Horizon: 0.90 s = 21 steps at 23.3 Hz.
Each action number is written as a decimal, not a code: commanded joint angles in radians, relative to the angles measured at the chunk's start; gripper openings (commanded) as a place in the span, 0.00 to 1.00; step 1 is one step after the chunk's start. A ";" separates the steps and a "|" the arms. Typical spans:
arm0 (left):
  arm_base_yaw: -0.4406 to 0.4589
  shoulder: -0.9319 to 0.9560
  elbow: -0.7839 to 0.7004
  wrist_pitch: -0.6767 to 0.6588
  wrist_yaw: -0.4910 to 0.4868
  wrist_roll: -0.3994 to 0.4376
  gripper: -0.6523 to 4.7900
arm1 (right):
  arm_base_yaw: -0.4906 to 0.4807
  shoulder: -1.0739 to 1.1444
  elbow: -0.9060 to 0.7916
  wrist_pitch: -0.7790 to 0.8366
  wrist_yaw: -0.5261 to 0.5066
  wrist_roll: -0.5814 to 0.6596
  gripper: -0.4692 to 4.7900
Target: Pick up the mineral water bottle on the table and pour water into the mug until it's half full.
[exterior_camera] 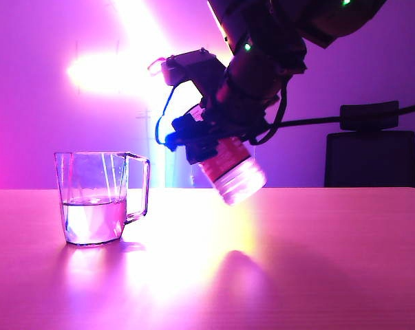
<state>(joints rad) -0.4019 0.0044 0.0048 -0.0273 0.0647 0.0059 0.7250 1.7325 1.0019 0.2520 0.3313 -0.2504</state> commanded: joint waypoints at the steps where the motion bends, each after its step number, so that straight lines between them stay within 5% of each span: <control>1: 0.001 0.002 0.004 0.006 0.003 -0.003 0.12 | -0.012 -0.013 -0.012 0.030 -0.091 0.122 0.62; 9: 0.001 0.002 0.004 0.006 0.003 -0.003 0.12 | -0.060 -0.026 -0.138 0.135 -0.183 0.256 0.62; 21: 0.002 0.002 0.004 0.006 0.003 -0.003 0.12 | -0.132 -0.041 -0.480 0.642 -0.233 0.356 0.62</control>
<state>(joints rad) -0.4019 0.0040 0.0048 -0.0273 0.0647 0.0059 0.5999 1.6917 0.5480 0.8837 0.0944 0.1020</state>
